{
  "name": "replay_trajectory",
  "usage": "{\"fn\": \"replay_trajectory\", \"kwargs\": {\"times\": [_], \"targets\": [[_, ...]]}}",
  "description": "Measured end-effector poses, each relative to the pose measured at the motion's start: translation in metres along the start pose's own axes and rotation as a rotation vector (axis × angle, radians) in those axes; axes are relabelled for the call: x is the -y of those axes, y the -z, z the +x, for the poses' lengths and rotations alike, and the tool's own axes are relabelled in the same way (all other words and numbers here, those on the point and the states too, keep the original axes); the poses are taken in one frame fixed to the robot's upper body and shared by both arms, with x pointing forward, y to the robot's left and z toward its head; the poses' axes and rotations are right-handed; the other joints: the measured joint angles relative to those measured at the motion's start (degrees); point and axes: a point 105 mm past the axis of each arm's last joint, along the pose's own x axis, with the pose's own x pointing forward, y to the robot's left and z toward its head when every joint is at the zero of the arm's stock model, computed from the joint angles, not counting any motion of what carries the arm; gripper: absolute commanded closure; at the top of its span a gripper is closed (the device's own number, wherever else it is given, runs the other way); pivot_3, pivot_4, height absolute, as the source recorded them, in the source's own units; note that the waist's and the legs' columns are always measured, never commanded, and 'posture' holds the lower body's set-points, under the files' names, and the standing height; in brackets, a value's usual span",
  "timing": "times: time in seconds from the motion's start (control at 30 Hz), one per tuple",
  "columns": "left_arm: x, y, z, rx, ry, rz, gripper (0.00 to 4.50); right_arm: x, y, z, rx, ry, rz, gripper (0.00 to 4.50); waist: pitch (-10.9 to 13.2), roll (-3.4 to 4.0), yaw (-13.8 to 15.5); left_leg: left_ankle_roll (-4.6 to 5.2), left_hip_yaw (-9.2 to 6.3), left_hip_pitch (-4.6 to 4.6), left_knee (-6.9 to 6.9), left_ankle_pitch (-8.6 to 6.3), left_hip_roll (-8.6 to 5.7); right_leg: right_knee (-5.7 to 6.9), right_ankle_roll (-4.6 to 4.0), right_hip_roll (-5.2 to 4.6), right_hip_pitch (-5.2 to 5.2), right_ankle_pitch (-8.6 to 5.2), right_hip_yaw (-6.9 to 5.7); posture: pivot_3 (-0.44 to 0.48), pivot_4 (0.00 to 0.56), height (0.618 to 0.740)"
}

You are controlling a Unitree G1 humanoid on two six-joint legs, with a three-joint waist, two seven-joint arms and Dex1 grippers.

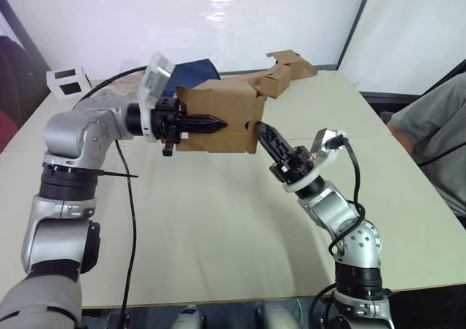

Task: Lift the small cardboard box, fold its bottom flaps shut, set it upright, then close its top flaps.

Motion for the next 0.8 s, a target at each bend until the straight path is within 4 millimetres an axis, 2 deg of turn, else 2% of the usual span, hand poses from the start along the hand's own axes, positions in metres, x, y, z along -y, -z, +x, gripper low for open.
{"fn": "replay_trajectory", "kwargs": {"times": [0.8], "targets": [[-0.014,0.002,0.001,0.069,-0.054,-0.014,4.5,-0.008,0.008,0.007,0.049,-0.03,0.062,3.04,0.0,0.0,0.0,0.0,0.0,0.0,0.0,0.0,0.0,0.03,0.0,0.0,-0.03,0.0,0.0,0.0,0.15,0.74]]}}
